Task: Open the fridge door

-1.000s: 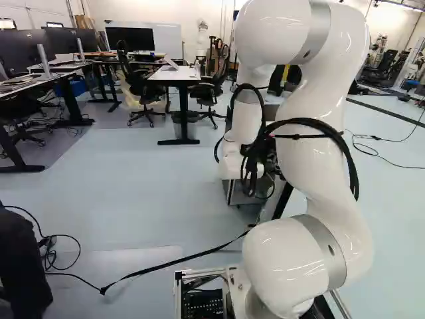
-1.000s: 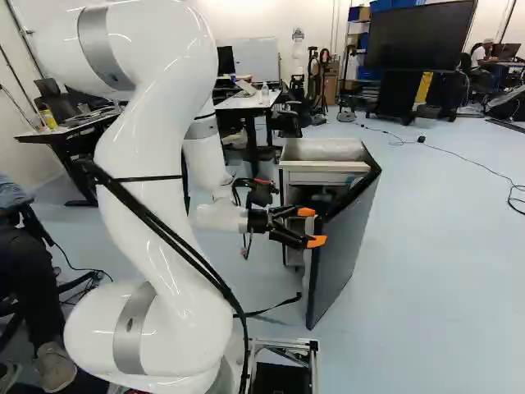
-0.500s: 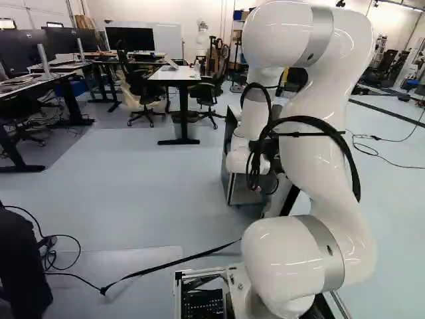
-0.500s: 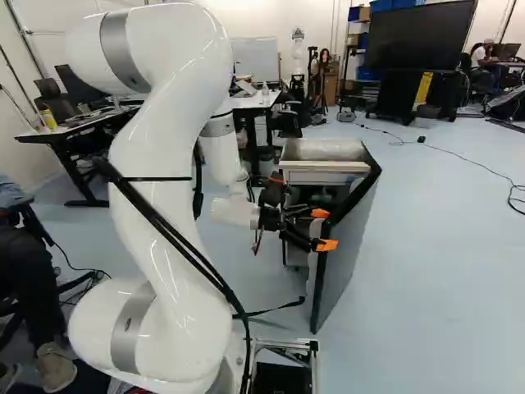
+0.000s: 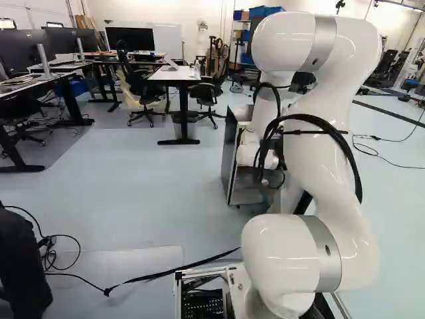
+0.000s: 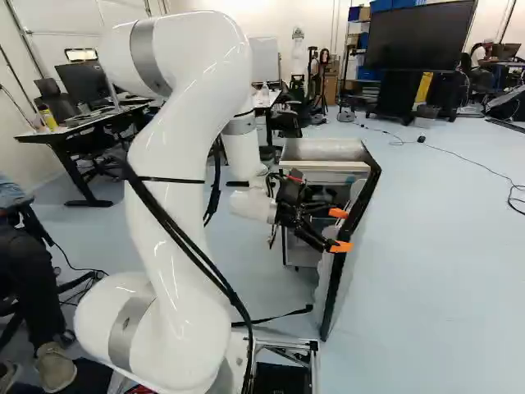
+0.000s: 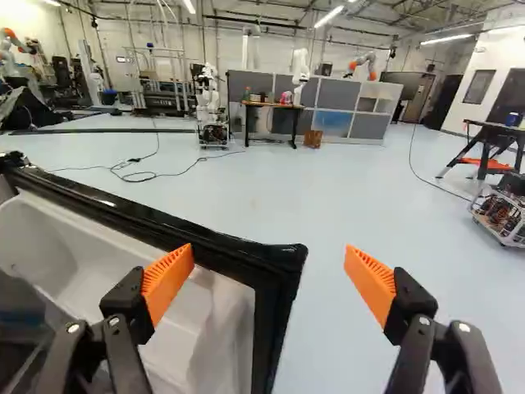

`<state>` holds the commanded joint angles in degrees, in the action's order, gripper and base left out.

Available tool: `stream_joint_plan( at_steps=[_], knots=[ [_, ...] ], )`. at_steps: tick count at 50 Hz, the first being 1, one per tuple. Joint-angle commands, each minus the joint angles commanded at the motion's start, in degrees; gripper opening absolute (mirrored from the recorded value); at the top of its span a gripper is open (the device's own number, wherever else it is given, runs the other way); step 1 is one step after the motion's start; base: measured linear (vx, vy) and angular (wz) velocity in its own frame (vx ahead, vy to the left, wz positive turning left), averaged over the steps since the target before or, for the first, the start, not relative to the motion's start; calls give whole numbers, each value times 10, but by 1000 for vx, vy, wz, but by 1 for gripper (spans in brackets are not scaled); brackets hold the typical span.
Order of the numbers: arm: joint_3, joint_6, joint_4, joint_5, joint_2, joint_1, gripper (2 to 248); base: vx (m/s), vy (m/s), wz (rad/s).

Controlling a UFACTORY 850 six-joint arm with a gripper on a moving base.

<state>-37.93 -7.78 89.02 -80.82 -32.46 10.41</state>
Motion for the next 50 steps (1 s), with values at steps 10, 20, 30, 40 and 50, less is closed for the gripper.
stream_joint_plan(
  at_steps=[10,20,30,40,50],
  knots=[
    [-27,0,0,0,-13,27,247,0,0,0],
    [-54,0,0,0,-26,51,247,0,0,0],
    [-80,0,0,0,-38,73,247,0,0,0],
    [-93,0,0,0,-44,83,247,0,0,0],
    [-94,0,0,0,-45,85,247,0,0,0]
  ],
)
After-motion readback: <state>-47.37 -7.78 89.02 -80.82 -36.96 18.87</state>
